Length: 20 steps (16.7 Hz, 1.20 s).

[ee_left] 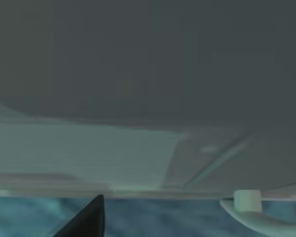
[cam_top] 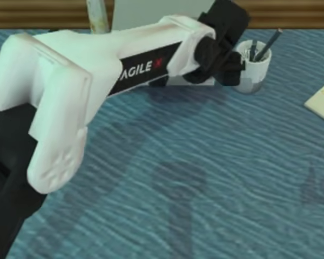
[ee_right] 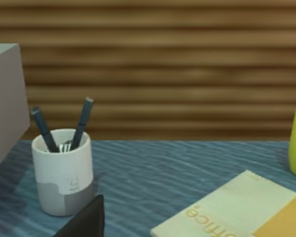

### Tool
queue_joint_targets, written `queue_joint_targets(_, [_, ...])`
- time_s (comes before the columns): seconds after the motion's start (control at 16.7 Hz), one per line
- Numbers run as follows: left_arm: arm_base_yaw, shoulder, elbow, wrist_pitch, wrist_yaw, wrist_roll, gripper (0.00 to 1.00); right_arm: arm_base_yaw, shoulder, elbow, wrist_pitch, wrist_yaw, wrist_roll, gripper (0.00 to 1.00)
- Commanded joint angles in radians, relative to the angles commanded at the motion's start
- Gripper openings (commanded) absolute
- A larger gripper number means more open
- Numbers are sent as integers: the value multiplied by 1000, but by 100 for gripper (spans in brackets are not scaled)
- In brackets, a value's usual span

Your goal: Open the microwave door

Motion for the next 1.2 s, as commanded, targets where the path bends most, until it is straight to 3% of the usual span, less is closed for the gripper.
queue_joint_targets(0.24, [4, 10, 8, 7, 3, 4, 100, 0, 0, 0, 0, 0, 0, 100])
queue_joint_targets(1.02, [4, 10, 8, 7, 3, 4, 2, 0, 0, 0, 0, 0, 0, 100])
queue_joint_targets(1.2, [4, 10, 8, 7, 3, 4, 0, 0, 0, 0, 0, 0, 0, 100])
